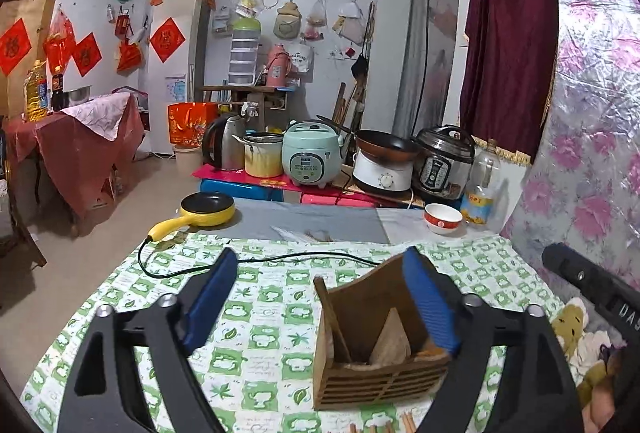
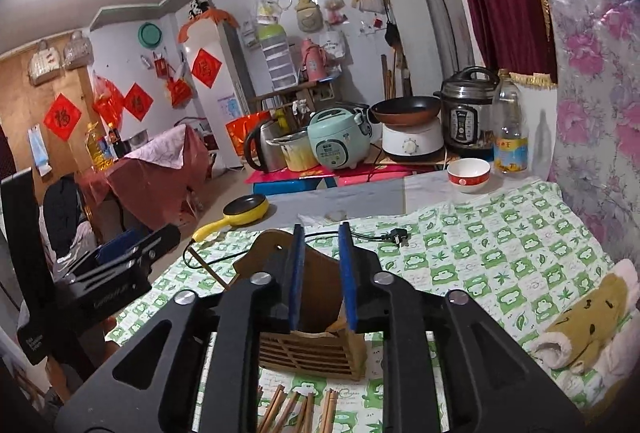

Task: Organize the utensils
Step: 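Open both tools to release the chopsticks in the holder and withdraw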

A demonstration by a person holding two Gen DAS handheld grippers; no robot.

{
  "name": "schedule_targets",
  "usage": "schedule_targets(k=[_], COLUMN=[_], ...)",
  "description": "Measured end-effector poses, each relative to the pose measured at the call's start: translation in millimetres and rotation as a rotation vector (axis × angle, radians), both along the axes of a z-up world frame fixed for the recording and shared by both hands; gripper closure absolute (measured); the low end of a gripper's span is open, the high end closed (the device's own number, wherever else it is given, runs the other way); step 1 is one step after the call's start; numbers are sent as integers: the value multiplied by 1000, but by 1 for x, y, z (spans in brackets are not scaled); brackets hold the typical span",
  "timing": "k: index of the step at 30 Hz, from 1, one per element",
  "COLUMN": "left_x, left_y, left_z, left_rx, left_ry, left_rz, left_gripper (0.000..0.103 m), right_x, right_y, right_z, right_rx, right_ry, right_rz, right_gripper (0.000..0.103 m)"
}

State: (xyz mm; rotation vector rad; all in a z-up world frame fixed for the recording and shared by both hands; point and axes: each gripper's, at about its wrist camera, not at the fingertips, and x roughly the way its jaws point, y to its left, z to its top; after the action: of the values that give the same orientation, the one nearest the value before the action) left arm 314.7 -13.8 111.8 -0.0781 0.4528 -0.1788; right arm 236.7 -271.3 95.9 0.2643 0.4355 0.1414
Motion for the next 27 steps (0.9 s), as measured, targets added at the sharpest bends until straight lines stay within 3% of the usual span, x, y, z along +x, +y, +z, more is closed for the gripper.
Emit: schedule_targets(k=[2,6,10,12,15,17,23,27], left_x=[-7,-24,-30,-32,-34,-36,-52,-68], left_y=[1,2,7,11,18,22,32,36], left_z=[-3,-16,-37,-50,-72,-88,-125,-133], left_rx=[17,103,149,163,184,201,207,199], left_ry=[-15,-35,1,33,105,163,323,343], left_rz=[20,48,57,64,62,57,3,-27], left_gripper=[7,6,6,6,6,6,6,6], right_x=[-4,-17,-35,-49,-71,-80,-88,-95], right_y=[0,3,6,5,-1,-4,-3,-3], right_z=[2,8,10,4,-16,-36,-97,-116], right_rx=[-10,-34,-65,-80,-100,-111,-176,-165], right_ry=[-11,-47,-82,-103,-104,-70,147,225], right_rz=[-6,-20,-38,-57,-111,-99,-24,17], right_gripper=[70,62,47,32,26,24,24,21])
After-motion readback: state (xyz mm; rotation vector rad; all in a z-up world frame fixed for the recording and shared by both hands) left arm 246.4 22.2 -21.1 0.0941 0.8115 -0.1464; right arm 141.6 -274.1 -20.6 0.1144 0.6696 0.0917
